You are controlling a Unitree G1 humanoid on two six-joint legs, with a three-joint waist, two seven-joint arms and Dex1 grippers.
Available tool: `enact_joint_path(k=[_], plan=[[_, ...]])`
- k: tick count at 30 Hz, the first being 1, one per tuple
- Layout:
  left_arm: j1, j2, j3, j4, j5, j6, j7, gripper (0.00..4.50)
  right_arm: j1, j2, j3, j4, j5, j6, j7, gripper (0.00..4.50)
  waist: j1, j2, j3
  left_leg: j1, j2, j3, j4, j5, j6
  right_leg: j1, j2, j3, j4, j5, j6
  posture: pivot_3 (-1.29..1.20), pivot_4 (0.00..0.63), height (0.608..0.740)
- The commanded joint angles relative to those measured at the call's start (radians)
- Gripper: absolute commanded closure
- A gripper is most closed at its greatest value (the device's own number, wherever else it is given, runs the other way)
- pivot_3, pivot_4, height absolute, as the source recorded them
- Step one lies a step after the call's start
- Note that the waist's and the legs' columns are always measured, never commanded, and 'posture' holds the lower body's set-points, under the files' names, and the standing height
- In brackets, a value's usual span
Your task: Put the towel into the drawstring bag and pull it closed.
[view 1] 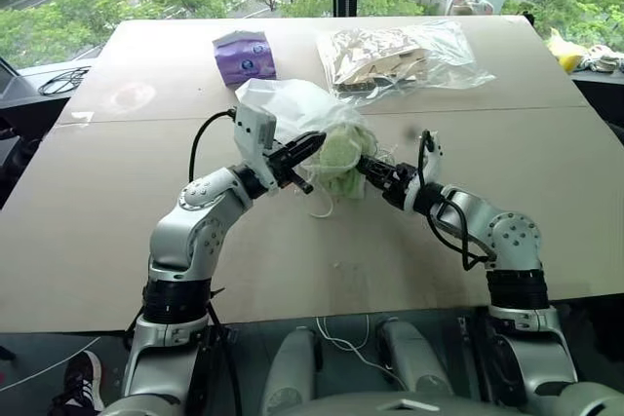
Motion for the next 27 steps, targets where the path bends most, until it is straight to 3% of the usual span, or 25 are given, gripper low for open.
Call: enact_joint_path(k=[1, 4, 5, 12, 22, 26, 27], plan=[[-0.009, 0.001, 0.008, -0.028, -0.015, -0.001, -0.008, 4.5, 0.03, -0.049, 0.05, -0.093, -0.08, 0.014, 0.14, 1.52, 0.001, 0.0, 0.0, 0.0, 0.0, 0.0, 0.0, 0.0, 0.0, 0.0, 0.0, 0.0, 0.0, 0.0, 0.0, 0.0, 0.15, 0.74], [-0.003, 0.002, 0.003, -0.031, -0.012, 0.001, -0.012, 4.5, 0.05, -0.067, 0.087, -0.12, -0.131, 0.019, 0.219, 0.28, -0.001, 0.0, 0.0, 0.0, 0.0, 0.001, 0.0, 0.0, 0.0, 0.0, 0.0, 0.001, 0.0, 0.0, 0.001, 0.0, 0.15, 0.74], [-0.002, 0.002, 0.003, -0.032, -0.012, 0.001, -0.013, 4.5, 0.054, -0.072, 0.104, -0.132, -0.16, 0.012, 0.245, 0.13, -0.002, 0.0, 0.0, 0.001, 0.0, 0.001, 0.0, 0.0, 0.0, 0.0, 0.0, 0.001, 0.0, 0.0, 0.001, 0.0, 0.15, 0.74], [0.004, 0.005, -0.001, -0.036, -0.009, 0.005, -0.018, 4.5, 0.058, -0.025, 0.147, -0.16, -0.28, -0.01, 0.293, 0.13, -0.002, 0.0, 0.0, 0.001, 0.0, 0.0, 0.001, 0.0, 0.0, 0.0, 0.001, 0.001, 0.001, -0.002, 0.003, 0.0, 0.15, 0.74], [0.026, 0.008, -0.006, -0.05, -0.006, 0.006, -0.019, 4.5, -0.056, 0.244, -0.029, -0.017, -0.254, -0.062, 0.05, 0.13, 0.0, 0.0, 0.0, 0.001, 0.0, 0.0, 0.001, 0.0, 0.0, 0.0, 0.0, 0.0, 0.001, 0.0, 0.001, 0.0, 0.15, 0.74], [0.031, 0.007, -0.01, -0.052, -0.005, 0.004, -0.021, 4.5, -0.081, 0.268, -0.054, 0.014, -0.315, -0.067, -0.025, 0.13, 0.002, 0.0, 0.0, 0.0, 0.0, 0.0, 0.001, 0.0, 0.0, 0.0, 0.0, 0.0, 0.001, 0.0, -0.001, 0.0, 0.15, 0.74], [0.032, 0.007, -0.011, -0.052, -0.005, 0.004, -0.021, 4.5, -0.083, 0.27, -0.053, 0.018, -0.329, -0.067, -0.038, 0.65, 0.002, 0.0, 0.0, 0.0, 0.0, 0.0, 0.001, 0.0, 0.0, 0.0, 0.0, 0.0, 0.001, 0.0, -0.001, 0.0, 0.15, 0.74]])
